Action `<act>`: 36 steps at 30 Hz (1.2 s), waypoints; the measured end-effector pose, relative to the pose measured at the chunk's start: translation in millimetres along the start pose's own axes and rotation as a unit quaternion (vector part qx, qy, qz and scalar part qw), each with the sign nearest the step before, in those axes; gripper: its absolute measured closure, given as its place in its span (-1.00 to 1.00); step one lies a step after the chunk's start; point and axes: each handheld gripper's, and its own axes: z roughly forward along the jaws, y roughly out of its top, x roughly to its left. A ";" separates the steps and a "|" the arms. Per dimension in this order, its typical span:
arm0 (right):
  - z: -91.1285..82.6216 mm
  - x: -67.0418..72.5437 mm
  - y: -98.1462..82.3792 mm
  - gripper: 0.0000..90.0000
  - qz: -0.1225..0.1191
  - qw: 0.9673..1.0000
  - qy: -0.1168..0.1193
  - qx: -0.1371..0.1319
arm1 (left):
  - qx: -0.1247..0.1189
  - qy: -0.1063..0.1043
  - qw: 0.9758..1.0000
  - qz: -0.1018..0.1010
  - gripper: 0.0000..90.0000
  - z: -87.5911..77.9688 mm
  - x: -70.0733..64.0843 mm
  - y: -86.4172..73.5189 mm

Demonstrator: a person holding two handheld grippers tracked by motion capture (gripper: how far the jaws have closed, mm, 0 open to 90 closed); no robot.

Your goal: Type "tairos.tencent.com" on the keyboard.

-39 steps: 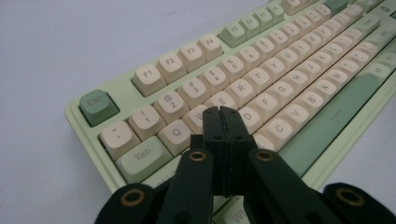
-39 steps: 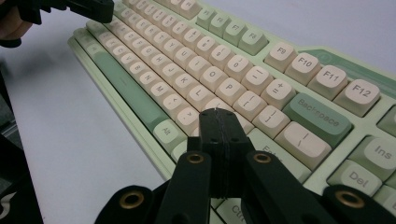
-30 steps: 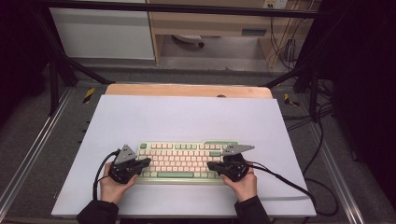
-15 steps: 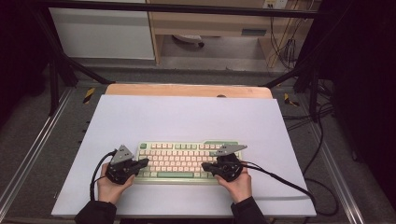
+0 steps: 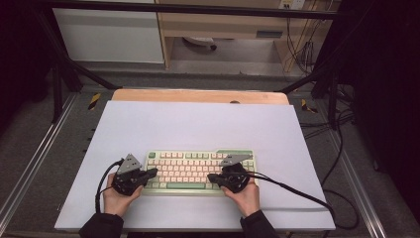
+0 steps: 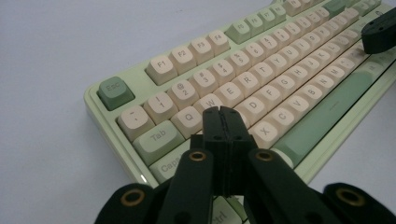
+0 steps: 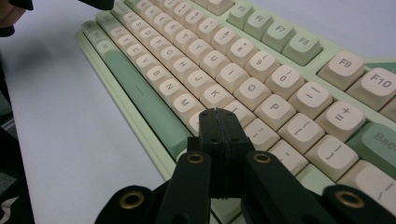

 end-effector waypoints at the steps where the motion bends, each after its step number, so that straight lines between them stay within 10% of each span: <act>1: 0.9 -0.1 -0.3 1.00 0.001 1.000 0.000 -0.001 | 0.000 0.000 1.000 0.000 1.00 -0.1 -0.1 0.0; 36: -12.2 -4.5 -0.1 1.00 -0.006 1.000 -0.011 -0.007 | 0.004 -0.002 1.000 0.006 1.00 2.7 -2.7 -0.2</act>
